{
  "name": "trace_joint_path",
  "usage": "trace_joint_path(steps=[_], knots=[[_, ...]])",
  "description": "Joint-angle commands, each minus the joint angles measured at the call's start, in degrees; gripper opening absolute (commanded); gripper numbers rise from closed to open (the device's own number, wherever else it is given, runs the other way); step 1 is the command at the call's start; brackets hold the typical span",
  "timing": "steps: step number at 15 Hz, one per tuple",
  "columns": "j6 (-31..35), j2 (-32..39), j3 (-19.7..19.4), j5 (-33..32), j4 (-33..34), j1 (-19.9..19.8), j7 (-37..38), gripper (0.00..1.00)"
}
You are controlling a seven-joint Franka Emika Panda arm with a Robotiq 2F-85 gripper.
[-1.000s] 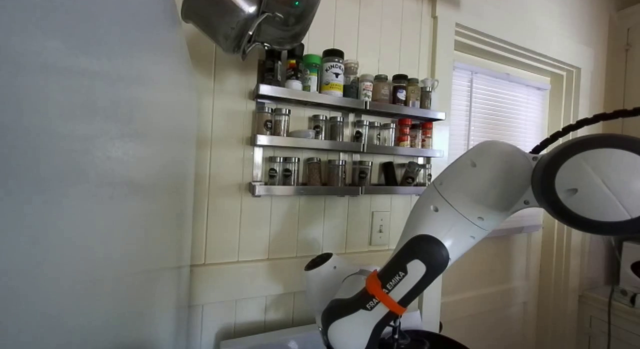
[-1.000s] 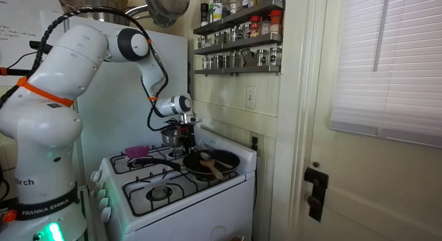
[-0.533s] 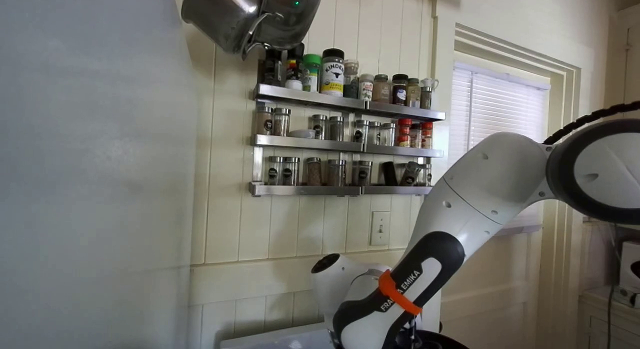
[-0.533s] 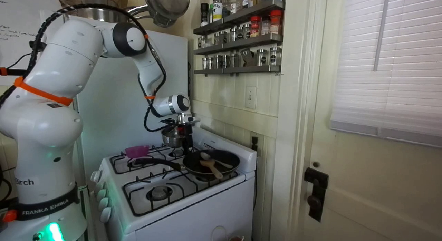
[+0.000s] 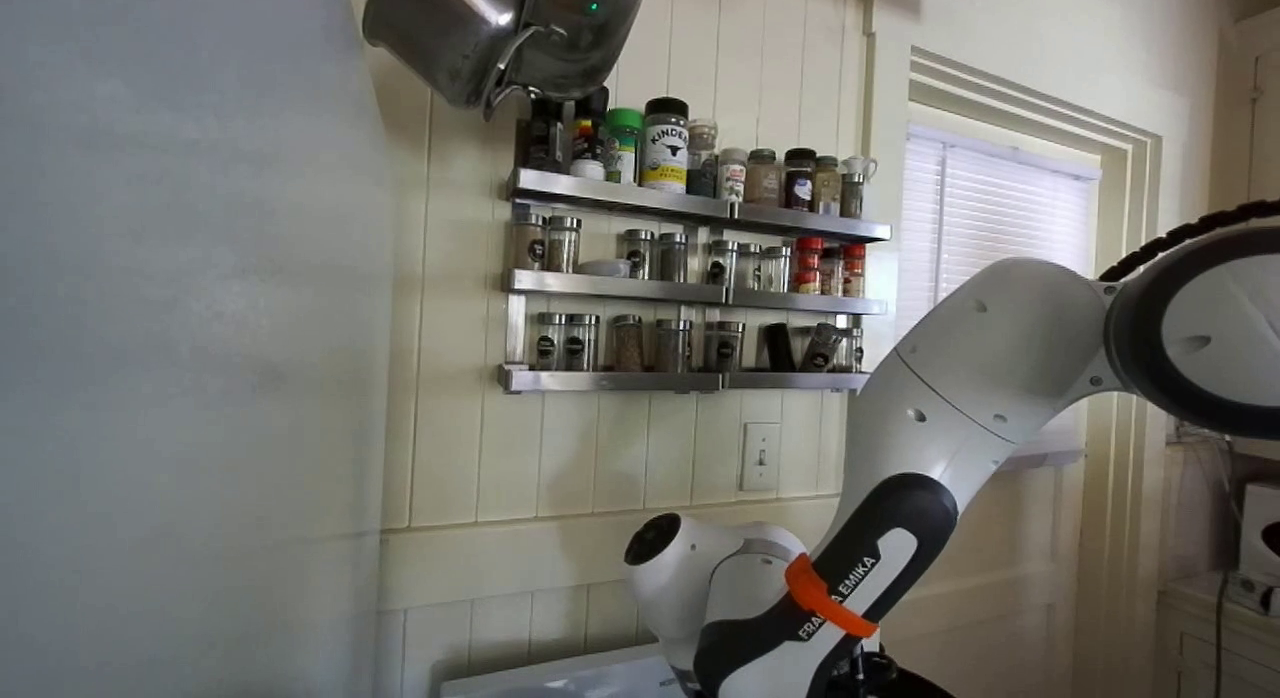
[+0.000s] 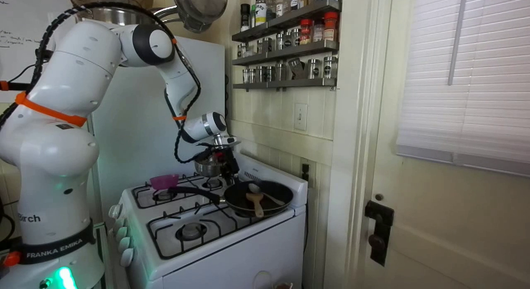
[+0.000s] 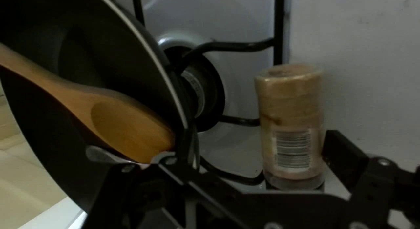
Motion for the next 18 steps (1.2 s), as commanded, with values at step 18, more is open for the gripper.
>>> trace_joint_path(steps=[18], knots=[[19.14, 2.69, 1.24, -5.61, -0.77, -2.31, 3.04, 1.0]])
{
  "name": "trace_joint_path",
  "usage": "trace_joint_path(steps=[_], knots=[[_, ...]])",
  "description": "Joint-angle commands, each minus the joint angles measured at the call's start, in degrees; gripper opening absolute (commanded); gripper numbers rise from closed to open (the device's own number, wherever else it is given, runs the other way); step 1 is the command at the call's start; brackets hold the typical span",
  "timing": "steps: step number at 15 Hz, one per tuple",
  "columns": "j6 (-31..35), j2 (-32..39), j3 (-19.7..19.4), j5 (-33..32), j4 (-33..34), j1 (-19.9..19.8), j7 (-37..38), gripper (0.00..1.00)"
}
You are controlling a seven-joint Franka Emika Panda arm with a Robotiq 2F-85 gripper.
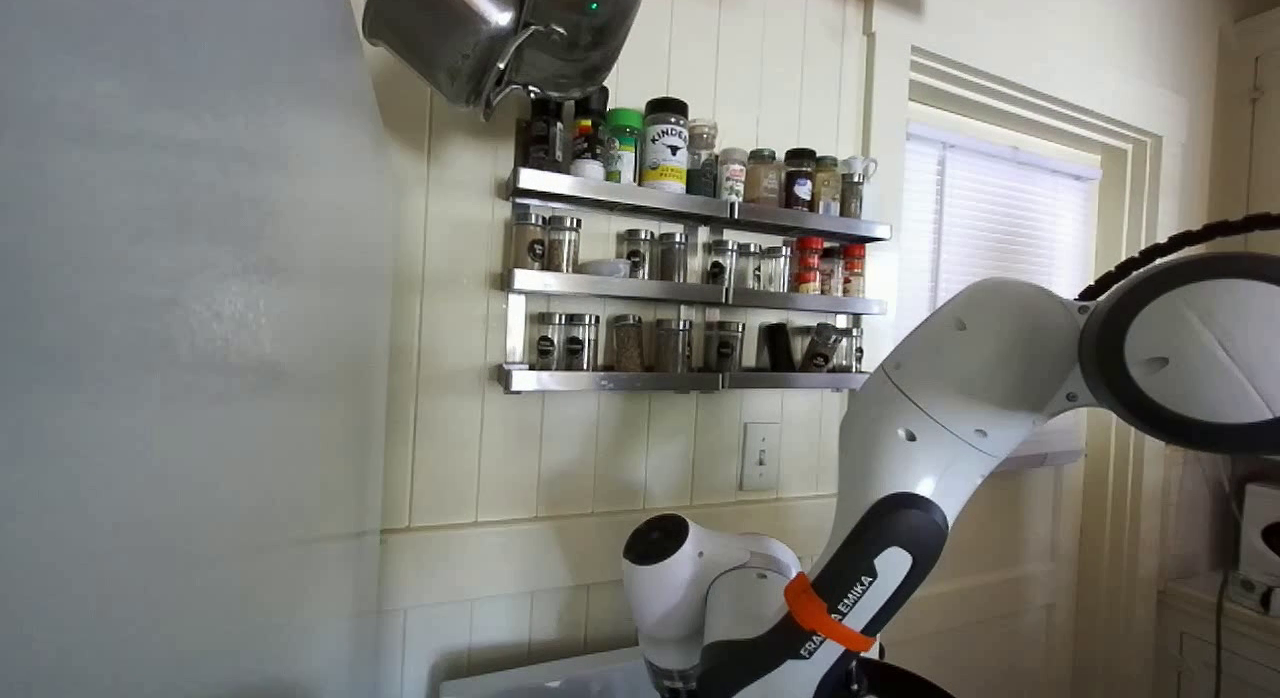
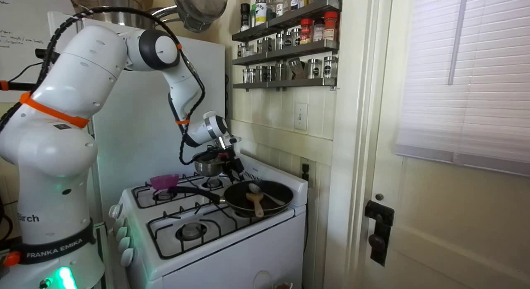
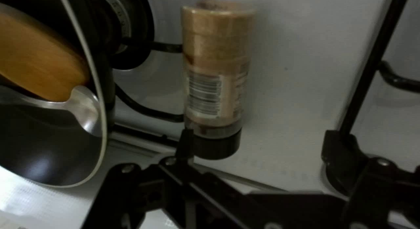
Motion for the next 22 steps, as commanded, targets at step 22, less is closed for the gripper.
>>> trace_joint_path(steps=[22], knots=[[7.6, -4.96, -1.61, 1.88, -9.67, -1.19, 13.48, 1.0]])
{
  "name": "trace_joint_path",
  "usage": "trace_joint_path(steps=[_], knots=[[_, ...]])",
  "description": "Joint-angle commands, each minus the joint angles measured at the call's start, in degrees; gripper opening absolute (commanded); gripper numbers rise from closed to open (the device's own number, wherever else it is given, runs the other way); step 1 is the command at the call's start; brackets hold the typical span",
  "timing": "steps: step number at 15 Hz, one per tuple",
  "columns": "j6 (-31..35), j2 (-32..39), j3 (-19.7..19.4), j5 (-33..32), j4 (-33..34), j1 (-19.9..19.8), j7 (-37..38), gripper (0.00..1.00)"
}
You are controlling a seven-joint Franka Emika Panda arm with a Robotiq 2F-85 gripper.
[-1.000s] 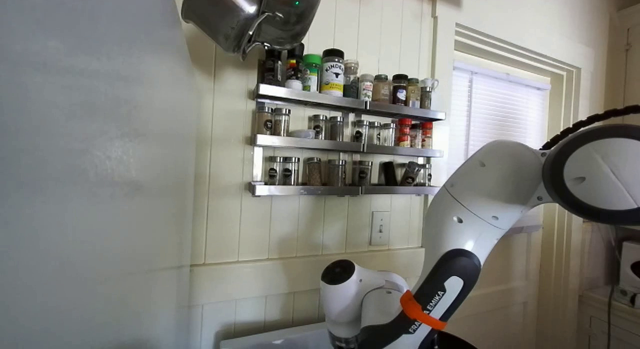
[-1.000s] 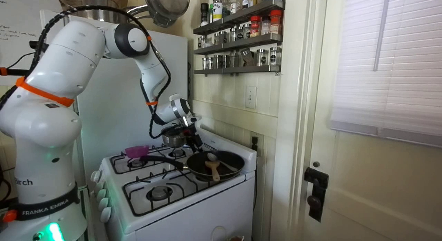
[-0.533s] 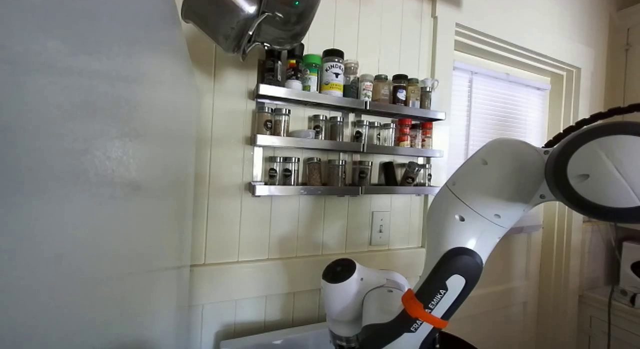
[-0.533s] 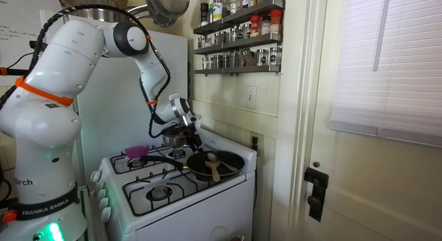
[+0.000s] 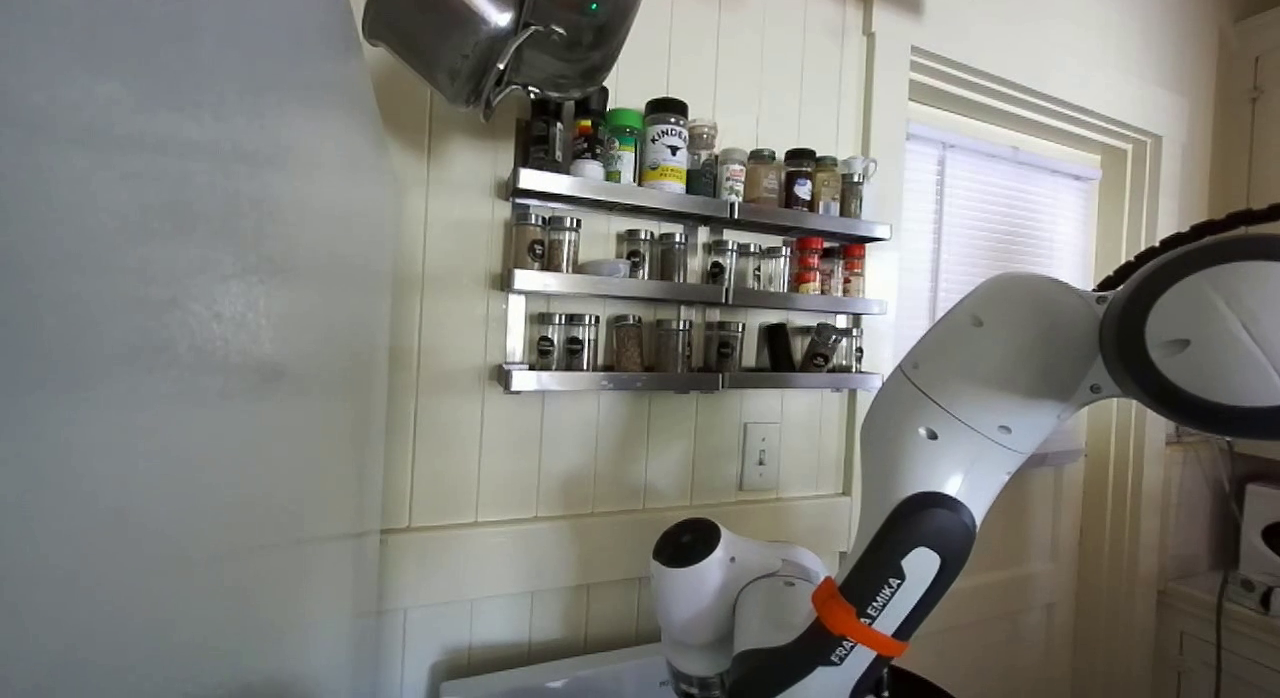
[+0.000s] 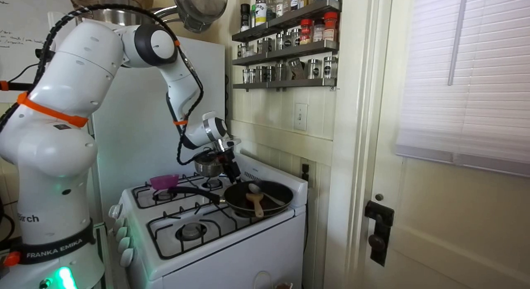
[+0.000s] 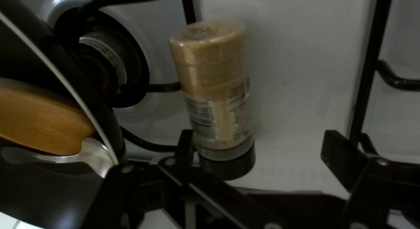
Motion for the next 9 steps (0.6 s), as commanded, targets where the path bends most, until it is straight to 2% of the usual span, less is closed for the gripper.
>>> trace_joint_path(steps=[1, 5, 9], knots=[[2.67, -2.58, -0.09, 0.99, -4.93, -1.36, 2.62, 1.0], [3.42, -3.35, -0.68, 0.22, -6.64, -2.09, 4.41, 1.0], [3.51, -2.66, -1.78, -1.23, -5.06, -2.32, 4.88, 1.0]])
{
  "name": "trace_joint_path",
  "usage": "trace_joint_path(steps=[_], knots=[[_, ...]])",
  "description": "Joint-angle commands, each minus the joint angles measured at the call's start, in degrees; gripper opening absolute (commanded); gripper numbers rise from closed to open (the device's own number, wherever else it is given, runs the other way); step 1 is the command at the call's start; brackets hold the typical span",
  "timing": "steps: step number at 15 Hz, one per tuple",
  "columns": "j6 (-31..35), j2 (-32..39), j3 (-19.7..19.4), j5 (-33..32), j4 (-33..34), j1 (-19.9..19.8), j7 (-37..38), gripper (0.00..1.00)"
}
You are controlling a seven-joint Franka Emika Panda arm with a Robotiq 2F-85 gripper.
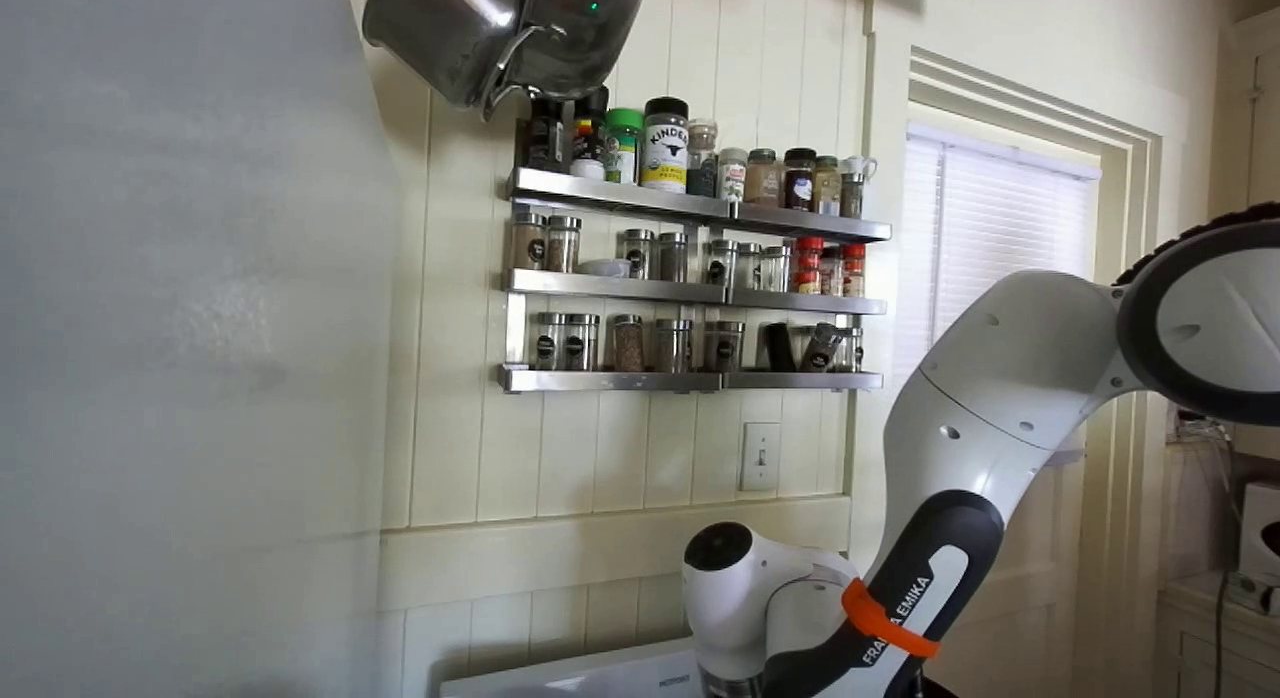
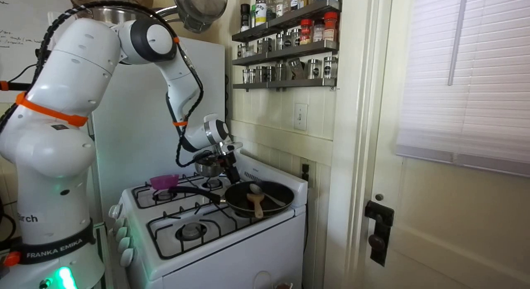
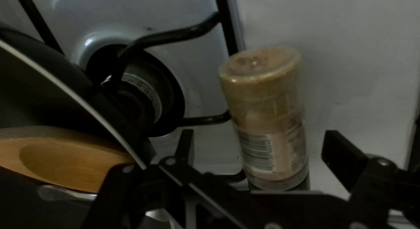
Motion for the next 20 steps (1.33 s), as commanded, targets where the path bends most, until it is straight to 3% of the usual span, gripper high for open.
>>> trace_joint_path(steps=[1, 16, 17, 18, 20], knots=[[1.44, -0.29, -0.78, -0.91, -0.06, -0.59, 0.62, 1.0], [1.36, 5.07, 1.24, 6.03, 6.08, -2.45, -12.85, 1.0], [1.29, 5.39, 1.04, 6.74, 6.41, -2.22, -13.54, 0.75], [1.25, 5.65, 0.86, 7.41, 6.67, -2.01, -14.07, 0.73], [1.19, 5.93, 0.62, 8.95, 7.05, -1.69, -15.08, 0.58]])
